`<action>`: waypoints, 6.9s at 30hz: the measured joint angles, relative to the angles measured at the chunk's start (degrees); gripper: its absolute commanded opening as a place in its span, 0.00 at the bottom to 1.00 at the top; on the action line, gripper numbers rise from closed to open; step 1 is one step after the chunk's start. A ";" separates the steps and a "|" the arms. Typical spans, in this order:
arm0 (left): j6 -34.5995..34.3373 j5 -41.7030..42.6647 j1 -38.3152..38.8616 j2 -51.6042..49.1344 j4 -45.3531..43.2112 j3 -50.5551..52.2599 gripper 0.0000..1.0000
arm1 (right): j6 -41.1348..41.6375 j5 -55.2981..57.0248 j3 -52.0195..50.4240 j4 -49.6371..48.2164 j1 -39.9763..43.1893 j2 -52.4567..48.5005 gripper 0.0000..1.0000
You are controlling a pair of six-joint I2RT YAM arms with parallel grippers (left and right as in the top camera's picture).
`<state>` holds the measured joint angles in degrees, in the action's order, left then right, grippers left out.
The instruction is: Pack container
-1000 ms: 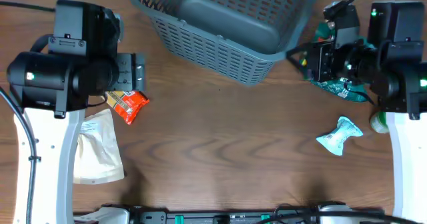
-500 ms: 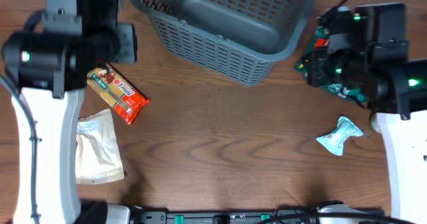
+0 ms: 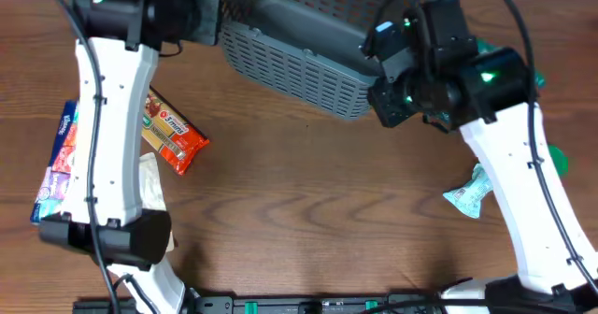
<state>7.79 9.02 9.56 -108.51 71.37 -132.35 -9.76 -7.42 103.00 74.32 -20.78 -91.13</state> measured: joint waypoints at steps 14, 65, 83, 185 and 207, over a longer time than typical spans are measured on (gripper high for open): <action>8.02 1.55 0.00 -4.02 -5.64 -0.11 0.05 | -6.01 -3.32 0.00 0.00 -0.17 -1.09 0.01; 10.25 2.21 3.45 -9.05 4.17 -0.83 0.05 | -6.91 1.07 -0.48 -6.43 1.22 -7.52 0.01; 10.05 2.21 3.48 -8.04 9.68 -0.83 0.06 | -5.86 1.49 -0.48 -6.47 1.22 -7.52 0.01; 5.68 2.12 3.63 -8.02 17.33 -0.83 0.06 | 11.72 6.82 6.64 -1.60 3.85 -9.22 0.01; 3.72 -9.66 3.48 -5.44 7.08 -5.77 0.99 | 11.28 8.50 19.82 -15.39 4.39 -9.57 0.99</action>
<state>11.51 -0.64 13.04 -113.95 78.46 -138.12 1.52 1.08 122.83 58.94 -16.38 -100.71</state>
